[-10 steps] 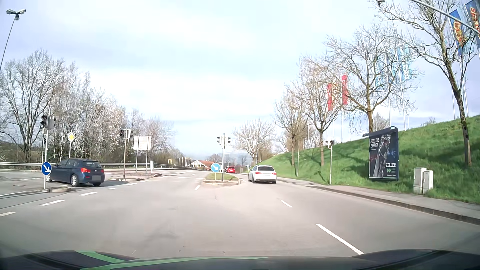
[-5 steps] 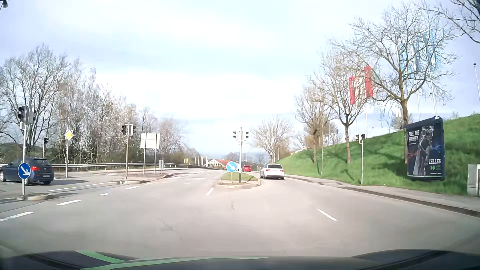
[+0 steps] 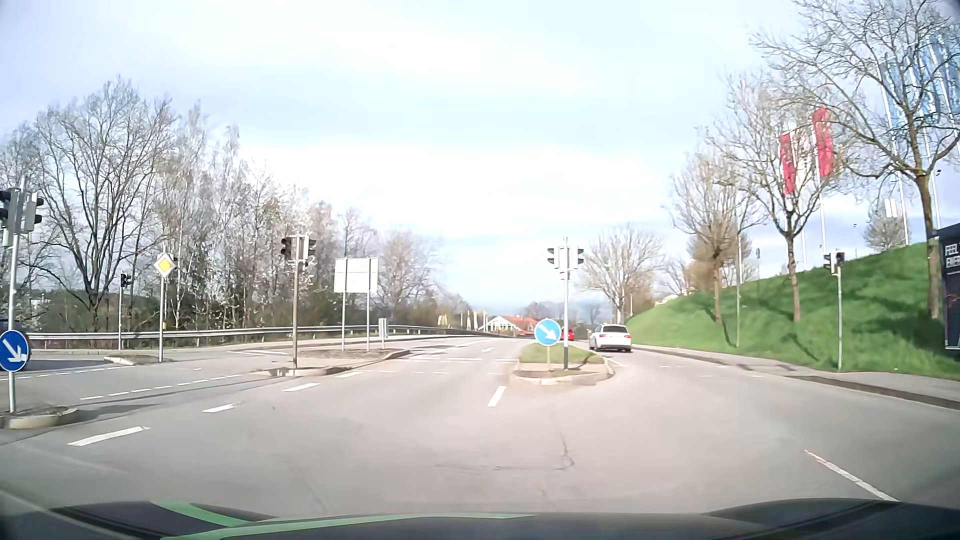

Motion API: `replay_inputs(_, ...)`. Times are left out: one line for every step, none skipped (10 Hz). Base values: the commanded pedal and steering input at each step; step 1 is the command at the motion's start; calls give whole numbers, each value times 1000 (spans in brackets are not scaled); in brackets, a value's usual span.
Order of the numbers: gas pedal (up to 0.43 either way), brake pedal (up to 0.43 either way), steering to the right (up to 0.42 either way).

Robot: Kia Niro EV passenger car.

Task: Follow the waypoints while adhering to traffic rules and regulations

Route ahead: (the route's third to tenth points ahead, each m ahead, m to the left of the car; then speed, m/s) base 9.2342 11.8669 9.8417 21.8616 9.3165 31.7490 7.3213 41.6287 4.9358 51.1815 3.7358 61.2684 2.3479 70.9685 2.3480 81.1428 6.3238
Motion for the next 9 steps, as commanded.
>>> replay_inputs(79, 0, -246)
replay_inputs(47, 0, -261)
replay_inputs(39, 0, -277)
replay_inputs(39, 0, -287)
replay_inputs(39, 0, -294)
replay_inputs(39, 0, -298)
replay_inputs(39, 0, -304)
replay_inputs(47, 0, -315)
replay_inputs(59, 0, -324)
